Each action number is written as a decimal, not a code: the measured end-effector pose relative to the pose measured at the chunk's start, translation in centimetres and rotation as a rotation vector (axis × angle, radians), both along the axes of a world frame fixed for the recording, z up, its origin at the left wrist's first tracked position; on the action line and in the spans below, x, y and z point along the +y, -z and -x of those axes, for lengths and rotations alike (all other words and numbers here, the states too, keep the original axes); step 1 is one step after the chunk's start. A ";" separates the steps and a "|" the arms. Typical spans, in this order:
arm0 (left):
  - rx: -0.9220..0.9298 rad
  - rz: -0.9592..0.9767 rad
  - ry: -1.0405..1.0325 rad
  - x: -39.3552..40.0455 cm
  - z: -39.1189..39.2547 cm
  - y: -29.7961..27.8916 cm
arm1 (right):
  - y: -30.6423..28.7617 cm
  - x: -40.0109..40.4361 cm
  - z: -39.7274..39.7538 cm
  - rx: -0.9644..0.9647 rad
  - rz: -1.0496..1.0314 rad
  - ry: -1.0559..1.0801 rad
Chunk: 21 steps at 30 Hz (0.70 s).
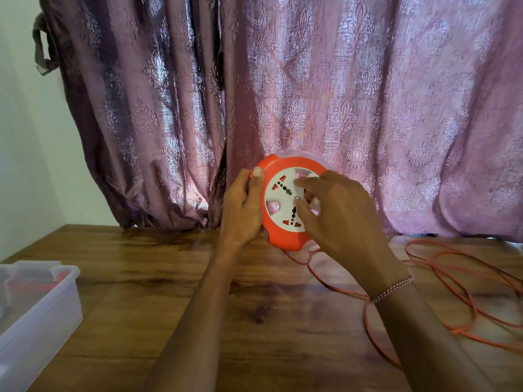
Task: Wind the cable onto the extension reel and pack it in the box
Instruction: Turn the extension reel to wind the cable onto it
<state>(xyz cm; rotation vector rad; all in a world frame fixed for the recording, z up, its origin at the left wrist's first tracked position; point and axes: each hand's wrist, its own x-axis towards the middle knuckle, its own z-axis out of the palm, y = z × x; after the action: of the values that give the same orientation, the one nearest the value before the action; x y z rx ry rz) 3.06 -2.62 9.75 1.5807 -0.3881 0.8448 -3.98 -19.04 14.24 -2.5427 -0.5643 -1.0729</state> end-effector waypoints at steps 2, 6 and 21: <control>-0.002 -0.003 -0.002 0.1 0.0 0.0 | -0.1 -0.4 -0.2 0.024 0.062 -0.094; -0.011 -0.019 -0.017 0.0 0.0 0.0 | 0.0 -0.2 0.0 0.117 0.239 -0.068; -0.006 -0.070 -0.031 -0.1 -0.1 0.1 | 1.1 0.7 -0.4 -0.017 0.013 0.200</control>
<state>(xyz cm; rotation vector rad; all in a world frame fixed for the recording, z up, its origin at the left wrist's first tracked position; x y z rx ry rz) 3.13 -2.68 9.68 1.6524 -0.4020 0.8684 -3.58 -18.37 13.10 -2.6479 -0.3276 -1.1606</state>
